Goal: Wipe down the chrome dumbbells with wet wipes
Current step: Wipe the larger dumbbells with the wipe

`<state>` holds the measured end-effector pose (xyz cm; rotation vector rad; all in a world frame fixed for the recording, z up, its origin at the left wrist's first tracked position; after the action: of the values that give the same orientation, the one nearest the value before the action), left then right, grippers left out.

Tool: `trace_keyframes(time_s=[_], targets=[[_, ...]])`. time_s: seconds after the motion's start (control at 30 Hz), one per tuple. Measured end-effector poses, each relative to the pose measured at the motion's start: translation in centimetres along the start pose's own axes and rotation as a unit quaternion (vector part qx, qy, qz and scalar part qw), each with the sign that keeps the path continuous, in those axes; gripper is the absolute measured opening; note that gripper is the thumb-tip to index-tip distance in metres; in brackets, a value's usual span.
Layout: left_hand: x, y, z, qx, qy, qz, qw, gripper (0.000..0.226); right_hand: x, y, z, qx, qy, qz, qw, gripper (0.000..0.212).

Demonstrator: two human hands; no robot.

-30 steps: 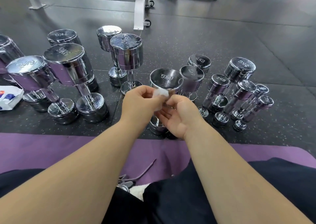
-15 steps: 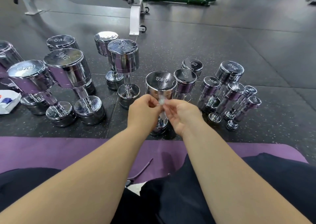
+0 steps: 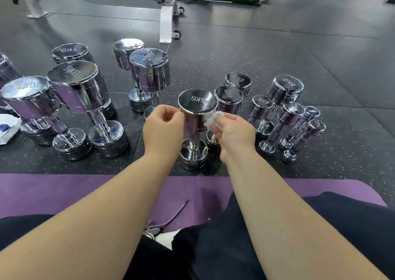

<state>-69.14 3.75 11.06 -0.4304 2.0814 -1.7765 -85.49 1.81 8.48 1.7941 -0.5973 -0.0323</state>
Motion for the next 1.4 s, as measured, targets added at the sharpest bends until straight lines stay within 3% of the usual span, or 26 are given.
trace_keyframes(time_s=[0.1, 0.2, 0.33, 0.43, 0.63, 0.7, 0.83, 1.07, 1.17, 1.27, 1.4], targets=[[0.2, 0.7, 1.3, -0.052, 0.026, 0.005, 0.998, 0.013, 0.2, -0.3, 0.0, -0.008, -0.021, -0.037, 0.999, 0.017], [1.5, 1.5, 1.8, -0.11, 0.073, -0.022, 0.991, 0.017, 0.8, 1.4, 0.4, -0.119, -0.013, -0.062, 0.991, 0.029], [2.6, 1.1, 1.6, -0.128, 0.1, -0.09, 0.983, 0.029, 0.6, 0.1, 0.7, -0.062, -0.004, -0.077, 0.995, 0.018], [2.8, 1.0, 2.3, -0.122, 0.124, -0.065, 0.983, 0.031, 1.3, 0.7, 1.3, -0.097, -0.003, -0.048, 0.994, 0.018], [3.9, 1.3, 2.2, -0.154, 0.18, -0.058, 0.97, 0.04, 2.8, 1.1, 2.2, -0.109, 0.073, -0.025, 0.991, 0.021], [4.1, 1.2, 2.2, -0.136, 0.17, -0.073, 0.973, 0.04, 3.0, 1.6, 2.0, -0.129, 0.092, -0.012, 0.987, 0.023], [4.0, 0.7, 1.9, -0.091, 0.137, -0.059, 0.985, 0.029, 2.9, 1.6, 1.8, -0.09, 0.118, 0.054, 0.987, 0.024], [2.4, -0.1, 4.4, -0.145, 0.143, -0.005, 0.979, 0.032, 3.1, 0.1, -0.1, -0.064, 0.122, 0.052, 0.989, 0.029], [1.2, 0.1, 5.6, -0.171, 0.135, 0.02, 0.976, 0.056, 3.8, -0.6, 0.1, -0.062, 0.13, 0.026, 0.989, 0.029], [0.9, -0.1, 5.5, -0.159, 0.147, 0.049, 0.975, 0.058, 4.7, -0.9, 0.7, -0.02, 0.148, 0.038, 0.988, 0.025], [1.2, 0.0, 5.7, -0.141, 0.157, 0.053, 0.976, 0.044, 6.0, 1.1, 1.3, -0.134, 0.144, -0.007, 0.981, 0.019]])
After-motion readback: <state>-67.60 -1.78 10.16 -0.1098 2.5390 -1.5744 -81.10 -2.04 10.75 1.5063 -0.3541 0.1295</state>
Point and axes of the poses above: each hand's wrist, its own z-axis towards the middle knuckle, its own x-axis out of the palm, y = z × x, the point moved 6 cm from there along z, towards the middle knuckle, and after that the axes turned 7 degrees about -x, right-handed, at the moved point
